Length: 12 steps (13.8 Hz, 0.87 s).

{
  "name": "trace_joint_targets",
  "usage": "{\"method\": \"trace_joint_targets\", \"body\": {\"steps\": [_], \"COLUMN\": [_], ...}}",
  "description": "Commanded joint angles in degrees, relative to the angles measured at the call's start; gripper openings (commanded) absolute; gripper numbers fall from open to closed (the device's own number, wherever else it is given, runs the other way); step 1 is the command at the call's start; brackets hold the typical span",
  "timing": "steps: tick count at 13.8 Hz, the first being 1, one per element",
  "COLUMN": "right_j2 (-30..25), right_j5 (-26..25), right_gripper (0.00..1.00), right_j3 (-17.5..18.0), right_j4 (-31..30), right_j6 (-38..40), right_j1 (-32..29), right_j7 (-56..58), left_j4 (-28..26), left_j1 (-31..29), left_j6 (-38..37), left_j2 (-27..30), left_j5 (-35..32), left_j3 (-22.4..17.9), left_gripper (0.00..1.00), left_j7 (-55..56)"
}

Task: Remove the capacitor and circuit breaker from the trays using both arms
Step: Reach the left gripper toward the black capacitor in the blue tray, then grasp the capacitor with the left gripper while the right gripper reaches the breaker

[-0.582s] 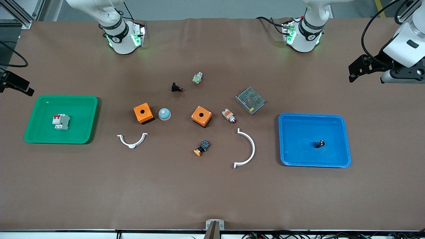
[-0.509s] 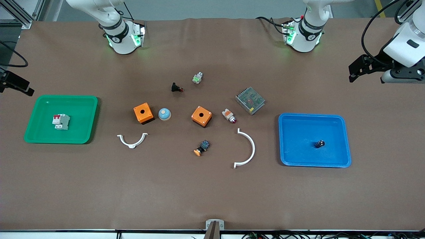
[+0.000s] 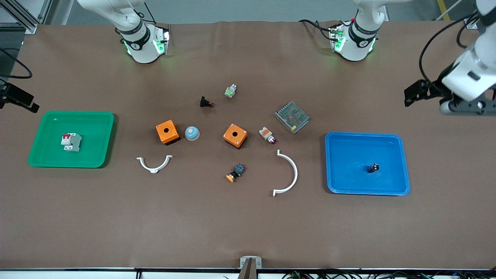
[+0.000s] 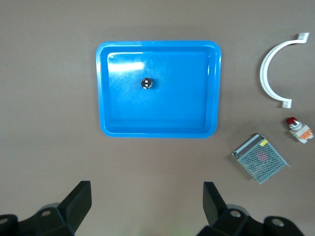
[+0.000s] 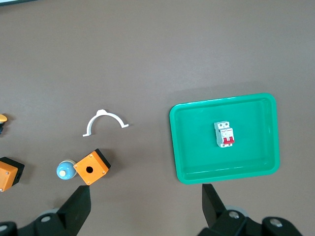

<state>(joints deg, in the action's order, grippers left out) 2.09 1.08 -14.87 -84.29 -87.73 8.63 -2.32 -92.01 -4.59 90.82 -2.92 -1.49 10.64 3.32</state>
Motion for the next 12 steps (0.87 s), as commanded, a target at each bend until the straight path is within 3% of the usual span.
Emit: {"method": "trace_joint_targets", "body": {"steps": [1,6,9,12], "right_j2": [0.9,3.2,7.6,14.5], "right_j5": [0.3,0.3,-0.3,-6.5], "right_gripper": [1.00,1.00,1.00,1.00], "right_j3": [-0.3,-0.3,-0.6,-0.5], "right_j4": [1.3,0.4,0.4,0.1], "right_j6": [0.6,0.8,1.2,0.9], "right_j1": [0.1,-0.5,-4.0,-7.8], "right_j7": [-0.5,-0.4,-0.3,3.5], "left_j4": [1.7,-14.0,-15.2,-15.2], "left_j1": [0.5,-0.2,-2.9,-5.3], "left_j6": [4.0,29.0,35.9,42.0], "left_j2": [-7.3,-11.3,-17.2,-23.3], "left_j5": [-1.6,-6.4,-8.7,-8.7], "left_j3": [0.2,0.2,0.3,0.3], "left_gripper": [1.00,1.00,0.98,0.85], "left_j7": [0.5,0.6,0.4,0.4]}}
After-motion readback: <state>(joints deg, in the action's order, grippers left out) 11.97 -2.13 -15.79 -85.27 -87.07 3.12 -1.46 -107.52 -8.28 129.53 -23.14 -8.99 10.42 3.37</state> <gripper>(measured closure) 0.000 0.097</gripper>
